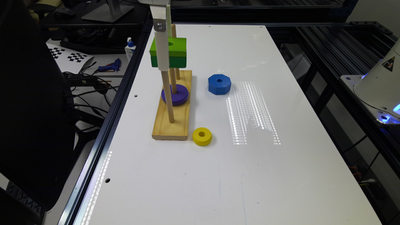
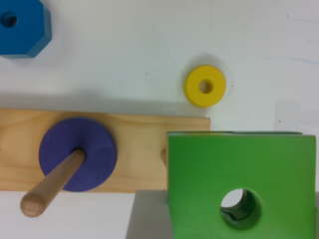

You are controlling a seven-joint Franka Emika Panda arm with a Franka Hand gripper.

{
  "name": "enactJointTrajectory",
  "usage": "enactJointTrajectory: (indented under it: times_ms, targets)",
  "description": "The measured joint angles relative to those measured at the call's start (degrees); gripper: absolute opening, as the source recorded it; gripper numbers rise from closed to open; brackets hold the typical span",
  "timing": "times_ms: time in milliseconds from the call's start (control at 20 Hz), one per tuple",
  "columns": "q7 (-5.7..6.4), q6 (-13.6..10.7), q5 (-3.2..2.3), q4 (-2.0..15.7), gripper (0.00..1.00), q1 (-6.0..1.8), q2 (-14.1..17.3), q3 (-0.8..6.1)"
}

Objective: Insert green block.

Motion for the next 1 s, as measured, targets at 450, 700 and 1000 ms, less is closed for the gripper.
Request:
enactJointTrajectory:
  times_ms: [450,700,1000]
  targets:
    - [0.12,0.9,-0.45,0.15,0.00,0.02,1.7,0.00]
    - [0.17,0.9,-0.52,0.15,0.00,0.04,1.7,0.00]
    - [0.19,0.9,-0.55,0.15,0.00,0.04,1.7,0.00]
